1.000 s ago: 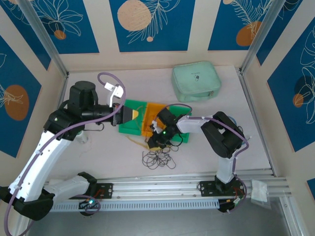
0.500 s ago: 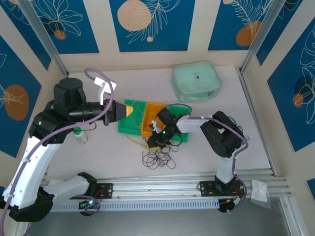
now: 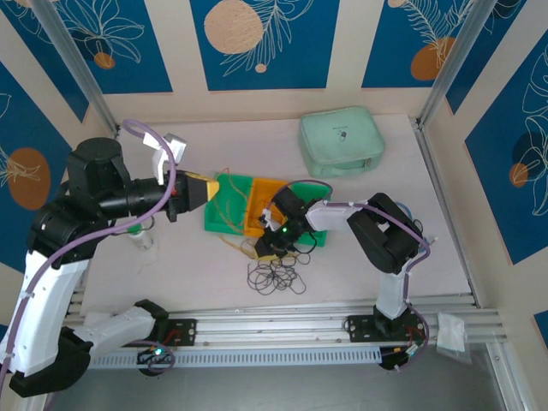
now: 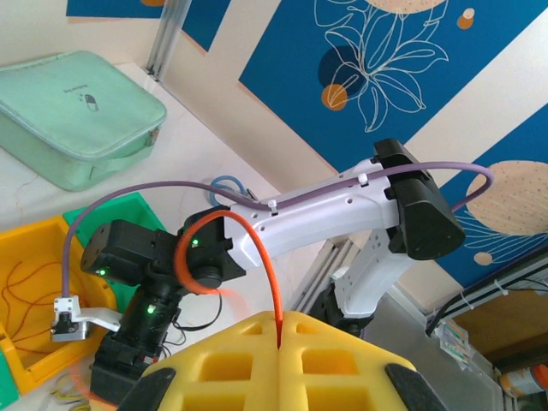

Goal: Untangle the cables

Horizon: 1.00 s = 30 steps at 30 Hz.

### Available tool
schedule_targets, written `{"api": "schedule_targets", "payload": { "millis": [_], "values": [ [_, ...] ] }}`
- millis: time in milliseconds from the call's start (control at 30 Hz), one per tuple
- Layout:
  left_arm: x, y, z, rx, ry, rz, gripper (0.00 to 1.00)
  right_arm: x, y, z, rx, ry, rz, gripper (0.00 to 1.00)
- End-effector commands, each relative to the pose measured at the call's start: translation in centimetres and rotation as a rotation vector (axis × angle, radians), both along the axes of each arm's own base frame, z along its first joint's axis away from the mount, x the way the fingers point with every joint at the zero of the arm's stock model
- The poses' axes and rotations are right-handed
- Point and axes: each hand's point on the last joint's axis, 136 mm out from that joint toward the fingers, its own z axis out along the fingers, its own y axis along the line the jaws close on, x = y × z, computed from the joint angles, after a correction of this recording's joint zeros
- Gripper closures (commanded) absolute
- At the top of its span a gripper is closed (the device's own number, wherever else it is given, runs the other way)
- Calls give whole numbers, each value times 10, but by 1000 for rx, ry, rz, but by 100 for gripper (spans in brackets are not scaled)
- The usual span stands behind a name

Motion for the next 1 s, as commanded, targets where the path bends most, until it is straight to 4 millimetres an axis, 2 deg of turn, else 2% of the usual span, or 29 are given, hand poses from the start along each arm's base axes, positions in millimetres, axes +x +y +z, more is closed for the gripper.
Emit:
{"api": "schedule_targets", "payload": {
  "millis": [0,133,233,333,467,633,833,967],
  "values": [
    [-6,10,15,5,-71,29,100,-19,-18,-37,-118,107,-3,76],
    [-10,19,27,-2,-127,64,100,-20,-18,-38,-119,109,0,76],
    [-6,20,17,21,-103,81,100,-19,-16,-32,-107,94,5,76],
    [1,17,3,40,-69,83,100,-15,-14,-18,-83,63,5,75],
    [13,11,-17,73,-29,87,100,-10,-14,11,-48,17,8,74],
    [29,4,-44,127,30,88,100,1,-22,61,29,-64,-34,72],
    [47,-11,-64,135,53,64,100,22,-58,123,114,-159,-171,71],
    [61,-25,-87,149,89,18,100,35,-92,147,111,-204,-285,71]
  ]
}}
